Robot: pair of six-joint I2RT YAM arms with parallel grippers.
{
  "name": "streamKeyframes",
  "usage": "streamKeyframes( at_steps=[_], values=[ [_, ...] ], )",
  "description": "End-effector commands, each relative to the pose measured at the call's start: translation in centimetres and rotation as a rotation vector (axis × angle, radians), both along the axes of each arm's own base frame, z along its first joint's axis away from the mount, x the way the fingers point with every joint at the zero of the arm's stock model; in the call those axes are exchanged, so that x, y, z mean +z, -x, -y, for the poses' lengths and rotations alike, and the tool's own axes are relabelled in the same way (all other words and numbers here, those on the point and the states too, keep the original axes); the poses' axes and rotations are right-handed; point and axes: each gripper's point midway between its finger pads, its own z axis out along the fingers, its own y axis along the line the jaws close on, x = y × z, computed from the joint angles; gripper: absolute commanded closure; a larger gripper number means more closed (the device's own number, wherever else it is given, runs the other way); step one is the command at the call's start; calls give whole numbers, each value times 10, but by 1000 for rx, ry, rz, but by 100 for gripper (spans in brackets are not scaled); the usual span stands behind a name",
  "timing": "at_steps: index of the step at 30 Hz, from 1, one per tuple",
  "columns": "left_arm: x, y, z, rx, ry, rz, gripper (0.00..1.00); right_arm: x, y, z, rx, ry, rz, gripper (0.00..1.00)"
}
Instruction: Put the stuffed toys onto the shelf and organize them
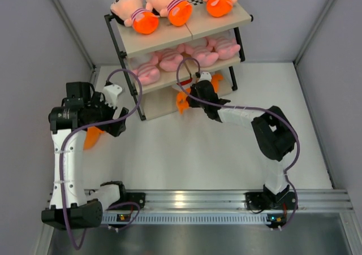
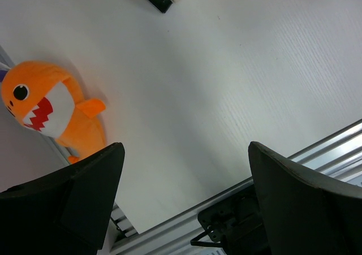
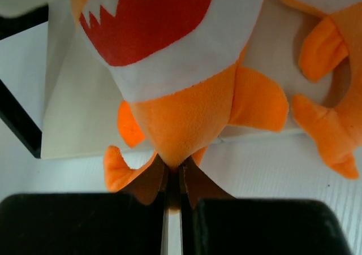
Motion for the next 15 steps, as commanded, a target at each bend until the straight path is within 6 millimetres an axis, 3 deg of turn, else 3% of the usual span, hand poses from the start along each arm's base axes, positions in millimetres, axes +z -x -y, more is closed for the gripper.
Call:
streamKeyframes(
  at_steps=[1, 4, 7, 11, 15],
  values=[
    [5, -12, -5, 3, -27, 40, 3, 13, -27, -10, -13, -11, 66, 100],
    [1, -13, -6, 12, -21, 22, 3, 9, -38, -13, -30, -37, 101, 99],
    [-5, -14, -5, 21, -10, -1, 4, 3, -44, -12, -54, -49, 100, 85],
    [-12, -13, -7, 40, -17, -26, 4, 3, -45, -6, -67, -65, 96, 54],
    [-33, -17, -21, 89, -71, -62, 3, 5, -35, 1, -61, -66, 98, 43]
  ],
)
